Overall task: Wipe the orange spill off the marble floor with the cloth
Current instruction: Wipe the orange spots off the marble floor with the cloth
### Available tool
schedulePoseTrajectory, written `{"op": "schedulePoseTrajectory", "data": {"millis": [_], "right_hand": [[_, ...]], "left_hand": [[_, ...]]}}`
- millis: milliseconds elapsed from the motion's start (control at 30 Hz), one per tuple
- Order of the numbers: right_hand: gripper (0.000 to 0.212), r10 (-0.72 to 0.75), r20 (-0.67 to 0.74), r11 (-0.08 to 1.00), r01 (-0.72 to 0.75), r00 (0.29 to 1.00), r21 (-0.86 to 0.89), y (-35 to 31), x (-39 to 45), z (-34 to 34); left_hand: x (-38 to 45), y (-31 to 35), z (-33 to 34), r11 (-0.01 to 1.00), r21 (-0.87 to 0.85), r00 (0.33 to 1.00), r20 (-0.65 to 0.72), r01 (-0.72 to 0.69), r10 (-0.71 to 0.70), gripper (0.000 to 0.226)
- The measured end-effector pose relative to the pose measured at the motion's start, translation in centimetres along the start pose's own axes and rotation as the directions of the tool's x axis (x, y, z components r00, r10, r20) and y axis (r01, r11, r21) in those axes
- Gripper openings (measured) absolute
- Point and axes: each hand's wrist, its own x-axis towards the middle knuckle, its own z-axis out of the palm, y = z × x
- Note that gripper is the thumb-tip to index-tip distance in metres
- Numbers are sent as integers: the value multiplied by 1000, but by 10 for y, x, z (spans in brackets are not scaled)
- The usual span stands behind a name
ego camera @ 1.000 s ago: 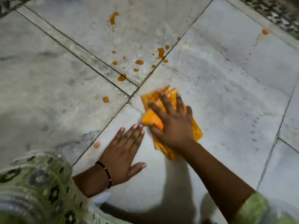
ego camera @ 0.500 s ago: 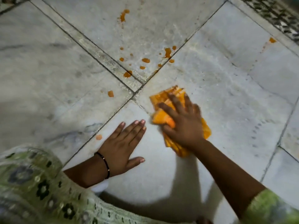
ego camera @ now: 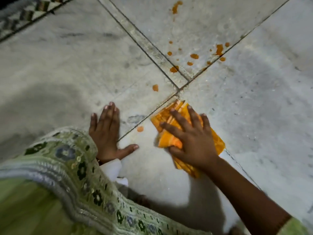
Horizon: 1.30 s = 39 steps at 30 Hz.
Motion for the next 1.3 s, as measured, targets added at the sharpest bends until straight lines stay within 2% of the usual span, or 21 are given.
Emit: {"op": "schedulePoseTrajectory", "data": {"millis": [67, 133, 200, 267, 367, 433, 533, 567, 667, 733, 767, 833, 900, 933, 967, 1067, 1133, 1200, 1300], "right_hand": [[70, 118, 7, 993, -118, 993, 21, 10, 18, -4], [70, 243, 22, 966, -244, 970, 84, -7, 50, -6], [69, 144, 15, 987, -145, 989, 72, -40, 69, -3], [68, -81, -3, 996, 81, 997, 31, -59, 57, 4], [67, -281, 12, 959, 282, 959, -23, -32, 17, 7], [65, -267, 0, 964, 267, 964, -19, -6, 14, 4], [64, -41, 8, 998, 41, 999, 48, -16, 47, -4], [64, -32, 15, 998, 31, 999, 50, -29, 54, -3], [63, -267, 16, 964, 267, 964, 0, -41, 45, 4], [62, -348, 34, 937, 348, 937, 8, -18, 28, 2], [62, -330, 30, 944, 330, 943, 18, -5, 25, -1], [63, -196, 27, 980, 195, 980, 41, 9, 34, -5], [64, -13, 49, 997, 9, 999, 75, -2, 56, -8], [63, 16, 55, 997, -20, 998, 74, -14, 65, -8], [63, -17, 61, 998, 13, 998, 69, -27, 69, -8], [61, -300, 58, 954, 299, 952, 24, -28, 49, -2], [59, -356, 45, 935, 356, 933, 9, 0, 26, -1], [60, -231, 32, 973, 230, 972, 28, 36, 18, -5], [65, 112, 9, 989, -113, 994, 95, 47, 48, -14]], "left_hand": [[0, 1, -1, 1000, 7, 1000, 2, -5, 5, 117], [0, 1, -1, 1000, 6, 1000, 17, -3, 3, 117], [0, 1, -2, 1000, -3, 1000, 17, 9, -9, 116], [0, 2, -2, 1000, -21, 1000, 9, 3, -2, 114], [0, 1, -1, 999, -36, 1000, -7, -5, 5, 114], [0, -1, 0, 1000, -8, 1000, 5, -10, 10, 117], [0, 1, 1, 1000, 1, 1000, 13, -1, 1, 118], [0, 2, 0, 1000, -5, 1000, 15, 9, -8, 117], [1, 5, -2, 1000, -26, 1000, -4, 14, -15, 116], [1, 4, 0, 999, -36, 1000, -7, 3, -4, 118], [1, 3, 1, 999, -37, 1000, -7, -1, 1, 119], [1, 3, 1, 1000, -31, 1000, -18, 3, -4, 119], [2, 3, 2, 1000, -26, 1000, -25, -2, 1, 119], [1, 4, 2, 1000, -24, 1000, -24, -1, 0, 118], [0, 4, 2, 1000, -23, 1000, -21, 3, -4, 118], [1, 4, 1, 999, -33, 1000, -23, -1, 0, 118], [0, 3, 1, 1000, -26, 1000, -24, -1, 0, 119], [2, 1, 3, 1000, -15, 1000, -22, 0, 0, 119], [7, 9, -1, 999, -21, 1000, -15, 24, -24, 121]]}}
